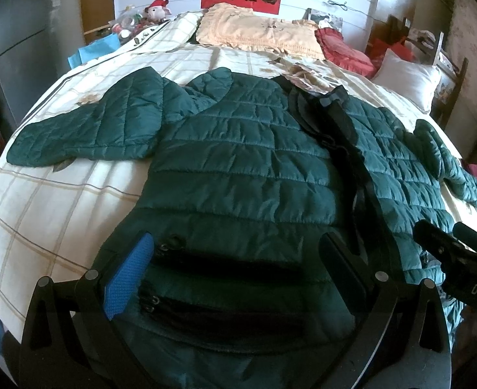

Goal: Fold large clothes

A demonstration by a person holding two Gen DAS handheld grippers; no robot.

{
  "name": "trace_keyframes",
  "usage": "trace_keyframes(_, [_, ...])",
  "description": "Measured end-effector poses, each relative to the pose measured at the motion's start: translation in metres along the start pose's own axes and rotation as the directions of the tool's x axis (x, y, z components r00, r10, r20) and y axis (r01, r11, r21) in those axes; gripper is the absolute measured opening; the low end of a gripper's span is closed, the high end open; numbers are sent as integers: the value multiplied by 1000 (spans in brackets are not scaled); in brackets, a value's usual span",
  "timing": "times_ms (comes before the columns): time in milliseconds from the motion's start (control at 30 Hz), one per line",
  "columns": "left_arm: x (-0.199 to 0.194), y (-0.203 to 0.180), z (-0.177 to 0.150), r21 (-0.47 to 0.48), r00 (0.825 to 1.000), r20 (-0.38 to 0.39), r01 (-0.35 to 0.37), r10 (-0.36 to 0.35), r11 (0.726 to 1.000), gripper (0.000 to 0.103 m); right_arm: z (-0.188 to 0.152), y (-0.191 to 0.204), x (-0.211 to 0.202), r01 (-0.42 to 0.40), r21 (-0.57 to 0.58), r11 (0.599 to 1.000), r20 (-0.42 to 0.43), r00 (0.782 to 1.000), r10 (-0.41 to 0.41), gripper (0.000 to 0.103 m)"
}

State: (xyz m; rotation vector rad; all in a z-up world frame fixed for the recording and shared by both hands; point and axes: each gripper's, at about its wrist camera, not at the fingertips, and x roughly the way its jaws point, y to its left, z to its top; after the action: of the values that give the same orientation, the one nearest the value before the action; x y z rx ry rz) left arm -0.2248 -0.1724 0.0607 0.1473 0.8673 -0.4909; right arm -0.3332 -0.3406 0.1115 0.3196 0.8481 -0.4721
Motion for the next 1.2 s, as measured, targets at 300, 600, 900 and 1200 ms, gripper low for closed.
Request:
trace_keyframes(300, [0,4,2,-8,1000,-1,-7,7,1000,103,-1,3,4,-1,-9,1000,-6,1000,1,103])
trace_keyframes(600, [0,35,14,-68,1000,-4,-27,27,997,103,-1,8,11,-11,-23,1000,-14,1000,10,103])
trace_keyframes(900, [0,141,49,-261,993,-4,-115,118,959,103,1,12,12,-15,-41,999,-17,1000,15,103])
trace_keyframes(1200, [32,294,61,-516,954,-82,-287,287,807,102,2,20,18,-18,-56,998,-37,999,16,103])
